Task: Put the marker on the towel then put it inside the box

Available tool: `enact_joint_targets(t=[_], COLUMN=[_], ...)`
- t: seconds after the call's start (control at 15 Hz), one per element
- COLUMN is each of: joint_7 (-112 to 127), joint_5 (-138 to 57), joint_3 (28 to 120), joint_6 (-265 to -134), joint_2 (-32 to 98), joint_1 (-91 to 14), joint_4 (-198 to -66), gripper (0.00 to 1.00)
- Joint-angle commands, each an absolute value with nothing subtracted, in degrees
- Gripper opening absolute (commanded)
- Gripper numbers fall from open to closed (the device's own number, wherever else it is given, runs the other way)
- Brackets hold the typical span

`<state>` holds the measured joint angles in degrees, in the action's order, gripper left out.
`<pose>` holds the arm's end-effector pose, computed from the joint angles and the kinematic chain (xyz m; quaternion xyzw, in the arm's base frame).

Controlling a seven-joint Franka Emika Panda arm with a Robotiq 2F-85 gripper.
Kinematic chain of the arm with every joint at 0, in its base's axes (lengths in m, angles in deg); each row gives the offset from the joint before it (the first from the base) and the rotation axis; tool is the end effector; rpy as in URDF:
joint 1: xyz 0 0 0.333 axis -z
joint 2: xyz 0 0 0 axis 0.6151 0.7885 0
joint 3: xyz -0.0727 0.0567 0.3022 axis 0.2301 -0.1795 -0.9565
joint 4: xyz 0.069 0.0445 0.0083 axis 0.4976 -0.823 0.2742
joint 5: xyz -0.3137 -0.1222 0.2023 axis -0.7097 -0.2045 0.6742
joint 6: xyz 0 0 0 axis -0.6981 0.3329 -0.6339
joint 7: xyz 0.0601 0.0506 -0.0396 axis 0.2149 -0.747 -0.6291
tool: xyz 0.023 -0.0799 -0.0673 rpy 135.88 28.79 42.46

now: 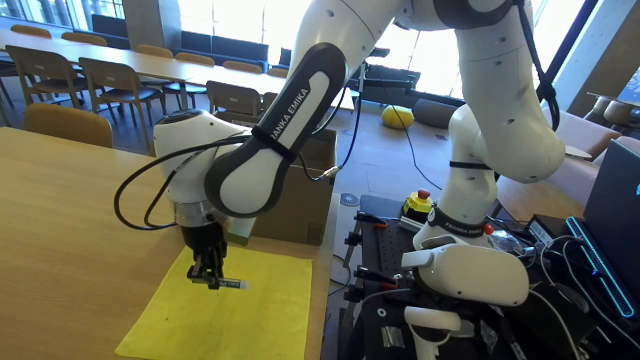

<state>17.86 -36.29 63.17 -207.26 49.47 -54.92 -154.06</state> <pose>0.5467 0.2400 0.1662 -0.9966 -0.0613 0.0495 0.0222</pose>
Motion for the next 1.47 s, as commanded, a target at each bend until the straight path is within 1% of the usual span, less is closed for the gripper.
enact_joint_targets(t=[0.0, 0.47, 0.93, 1.0, 1.07, 1.2, 1.33, 1.4], joint_7=[14.97, 18.31, 20.57, 20.82, 21.26, 21.08, 21.43, 21.34], joint_5=[-38.04, -41.44, -40.35, -40.21, -40.17, -39.74, -39.73, -39.63], joint_3=[64.61, 66.20, 65.65, 65.64, 65.73, 65.42, 65.51, 65.41], joint_6=[-203.44, -198.44, -197.72, -197.92, -197.99, -198.38, -198.61, -198.62], joint_2=[47.93, 51.09, 54.05, 54.51, 55.20, 54.42, 54.93, 54.01], joint_1=[-53.21, -54.87, -55.76, -55.82, -55.95, -55.65, -55.76, -55.60], joint_4=[-154.00, -149.44, -147.46, -147.31, -146.79, -147.75, -147.33, -148.14], gripper=[0.09, 0.09, 0.11, 0.35, 0.45, 0.58, 0.75, 0.81])
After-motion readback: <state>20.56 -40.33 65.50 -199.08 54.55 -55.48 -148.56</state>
